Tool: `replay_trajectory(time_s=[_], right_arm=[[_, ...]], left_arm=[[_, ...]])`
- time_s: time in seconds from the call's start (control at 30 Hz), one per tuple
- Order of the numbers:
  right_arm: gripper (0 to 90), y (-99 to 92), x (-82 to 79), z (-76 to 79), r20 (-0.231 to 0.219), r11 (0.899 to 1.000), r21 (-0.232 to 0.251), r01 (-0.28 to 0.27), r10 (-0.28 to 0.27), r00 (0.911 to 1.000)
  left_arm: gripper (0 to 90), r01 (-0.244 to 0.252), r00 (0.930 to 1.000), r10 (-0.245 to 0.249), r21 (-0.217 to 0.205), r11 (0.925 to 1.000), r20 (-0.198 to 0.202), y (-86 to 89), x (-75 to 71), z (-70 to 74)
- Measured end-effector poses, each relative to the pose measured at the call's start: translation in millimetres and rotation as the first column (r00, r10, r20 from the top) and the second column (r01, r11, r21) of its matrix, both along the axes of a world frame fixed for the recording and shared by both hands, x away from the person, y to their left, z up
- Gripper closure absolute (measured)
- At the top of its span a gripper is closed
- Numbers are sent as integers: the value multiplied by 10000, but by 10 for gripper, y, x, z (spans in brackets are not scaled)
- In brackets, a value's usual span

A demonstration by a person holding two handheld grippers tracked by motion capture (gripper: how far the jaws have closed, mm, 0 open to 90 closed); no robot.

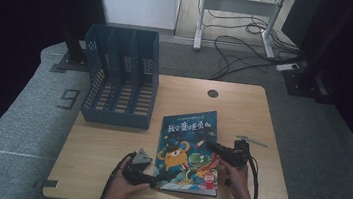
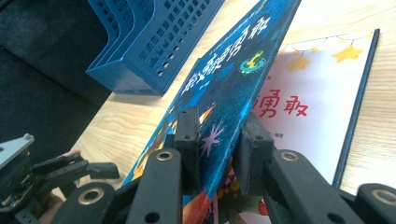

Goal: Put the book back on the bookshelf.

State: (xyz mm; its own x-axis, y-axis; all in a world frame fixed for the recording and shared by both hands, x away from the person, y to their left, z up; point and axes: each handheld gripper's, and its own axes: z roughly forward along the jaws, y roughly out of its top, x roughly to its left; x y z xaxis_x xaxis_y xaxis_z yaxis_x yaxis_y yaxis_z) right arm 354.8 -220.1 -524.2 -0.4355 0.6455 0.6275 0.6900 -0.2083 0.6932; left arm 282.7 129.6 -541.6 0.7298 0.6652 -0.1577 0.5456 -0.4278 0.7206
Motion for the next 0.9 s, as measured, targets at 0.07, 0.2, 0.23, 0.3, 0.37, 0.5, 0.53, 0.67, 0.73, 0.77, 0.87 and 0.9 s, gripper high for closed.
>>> replay_trajectory(time_s=[0.07, 0.2, 0.23, 0.3, 0.37, 0.5, 0.53, 0.67, 0.73, 0.77, 0.87, 0.9], right_arm=[[720, -32, -7, 9, 23, 10000, -33, 67, -67, 10000], [722, -78, -15, 18, 58, 9998, -49, 189, -189, 9998], [723, -96, -18, 21, 26, 9997, -48, 219, -219, 9998], [723, -118, -20, 23, 9, 9996, -42, 273, -272, 9996], [723, -143, -22, 22, 8, 9994, -64, 341, -341, 9994], [723, -177, -27, 25, 7, 9992, -76, 398, -398, 9992], [723, -184, -27, 25, 37, 9991, -84, 424, -424, 9991], [724, -209, -28, 27, 14, 9988, -47, 490, -490, 9988], [724, -218, -28, 24, 28, 9987, -39, 511, -511, 9987], [725, -219, -30, 25, 16, 9986, -31, 521, -521, 9986], [726, -217, -35, 33, 33, 9985, -22, 542, -542, 9985], [726, -217, -36, 34, 33, 9985, -24, 547, -547, 9985]], left_arm=[[199, 75, 9999, -77, 105, 9999, 119, -18, -27, 1], [199, 346, 9994, -348, 260, 9991, 75, -60, -77, 7], [199, 399, 9992, -401, 282, 9988, 46, -69, -86, 9], [194, 569, 9984, -570, 356, 9977, 22, -94, -111, 12], [190, 789, 9969, -786, 432, 9959, -71, -114, -133, 16], [183, 943, 9955, -938, 575, 9939, -99, -128, -158, 18], [180, 987, 9951, -981, 613, 9932, -128, -132, -162, 16], [171, 1139, 9935, -1132, 885, 9896, -123, -169, -186, -11], [168, 1152, 9933, -1145, 890, 9893, -127, -186, -188, -16], [167, 1152, 9933, -1145, 888, 9894, -134, -192, -189, -15], [164, 1200, 9928, -1194, 918, 9885, -116, -209, -196, -18], [164, 1226, 9925, -1221, 945, 9879, -105, -213, -198, -18]])
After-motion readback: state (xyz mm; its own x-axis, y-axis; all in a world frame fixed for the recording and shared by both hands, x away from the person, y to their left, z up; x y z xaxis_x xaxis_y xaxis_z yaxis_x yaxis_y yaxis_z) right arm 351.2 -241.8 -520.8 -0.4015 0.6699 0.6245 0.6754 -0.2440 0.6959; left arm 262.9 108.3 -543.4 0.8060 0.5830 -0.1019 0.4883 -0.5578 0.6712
